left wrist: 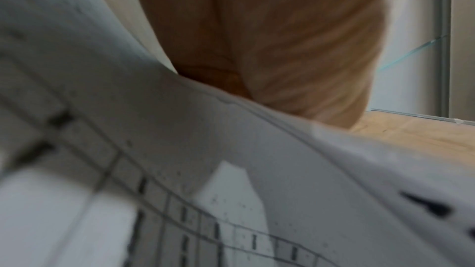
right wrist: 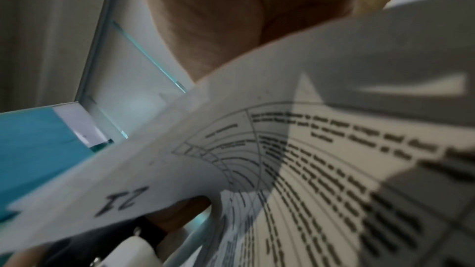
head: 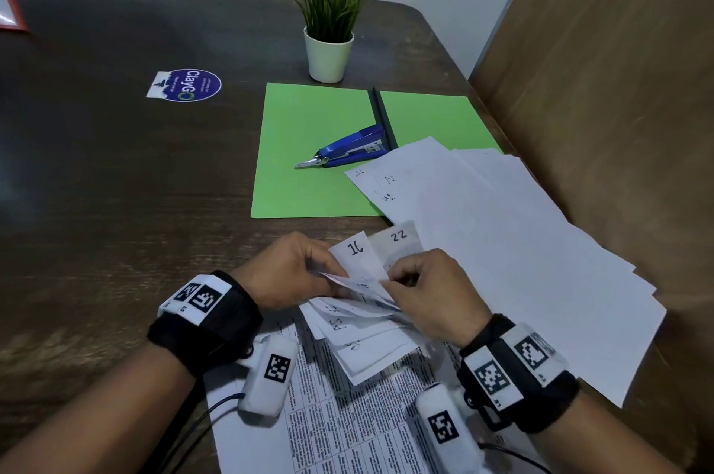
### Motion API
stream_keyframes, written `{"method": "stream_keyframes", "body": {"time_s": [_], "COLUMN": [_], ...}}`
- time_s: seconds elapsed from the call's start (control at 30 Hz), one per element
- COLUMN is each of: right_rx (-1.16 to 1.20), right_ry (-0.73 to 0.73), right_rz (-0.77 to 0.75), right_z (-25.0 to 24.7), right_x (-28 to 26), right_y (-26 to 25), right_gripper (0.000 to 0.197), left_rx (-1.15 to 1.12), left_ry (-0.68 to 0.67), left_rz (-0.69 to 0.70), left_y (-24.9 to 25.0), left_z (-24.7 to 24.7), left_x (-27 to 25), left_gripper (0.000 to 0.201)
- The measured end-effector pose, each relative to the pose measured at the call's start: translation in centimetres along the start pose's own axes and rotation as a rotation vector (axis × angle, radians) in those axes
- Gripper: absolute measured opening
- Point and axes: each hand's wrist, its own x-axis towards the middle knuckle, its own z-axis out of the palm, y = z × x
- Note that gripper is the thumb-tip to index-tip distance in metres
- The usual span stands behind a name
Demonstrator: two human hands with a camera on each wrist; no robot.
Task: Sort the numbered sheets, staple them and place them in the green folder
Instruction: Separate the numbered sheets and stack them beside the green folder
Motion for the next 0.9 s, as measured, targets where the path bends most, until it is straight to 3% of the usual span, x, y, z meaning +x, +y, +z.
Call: {"method": "stream_keyframes", "body": {"time_s": [0.07, 0.2, 0.43, 0.57, 0.73, 0.9], "right_rx": [-0.046, -0.086, 0.080, -0.067, -0.024, 0.198], "right_ry": [0.070, 0.213, 0.450, 0.171, 0.317, 0.169], "right_rz": [-0.043, -0.130, -0.150, -0.021, -0.040, -0.112], "right_z": [0.1, 0.0, -3.9, -5.5, -5.0, -3.6], "right_x": [-0.2, -0.9, -0.8, -1.3, -2.0, -1.6], "right_y": [-0.4, -0.6, 1.0, 2.5, 4.8, 4.7], "right_gripper": [0.029, 0.026, 0.021, 0.030, 0.012, 0.024], "left_rx": [0.018, 0.043, 0.077, 0.089, 0.121, 0.099], "left_ry": [-0.016, -0.037, -0.041, -0.044, -0.043, -0.034], "left_rz": [-0.008, -0.040, -0.076, -0.073, -0.075, -0.017], "left_y": [0.0, 0.0, 0.2, 0.3, 0.2, 0.5], "left_z": [-0.1, -0.4, -0.3, -0.2, -0.3, -0.4], "left_x": [-0.1, -0.1, -0.1, -0.1, 0.0, 0.4], "left_gripper": [0.014, 0.012, 0.007, 0.006, 0.007, 0.010]}}
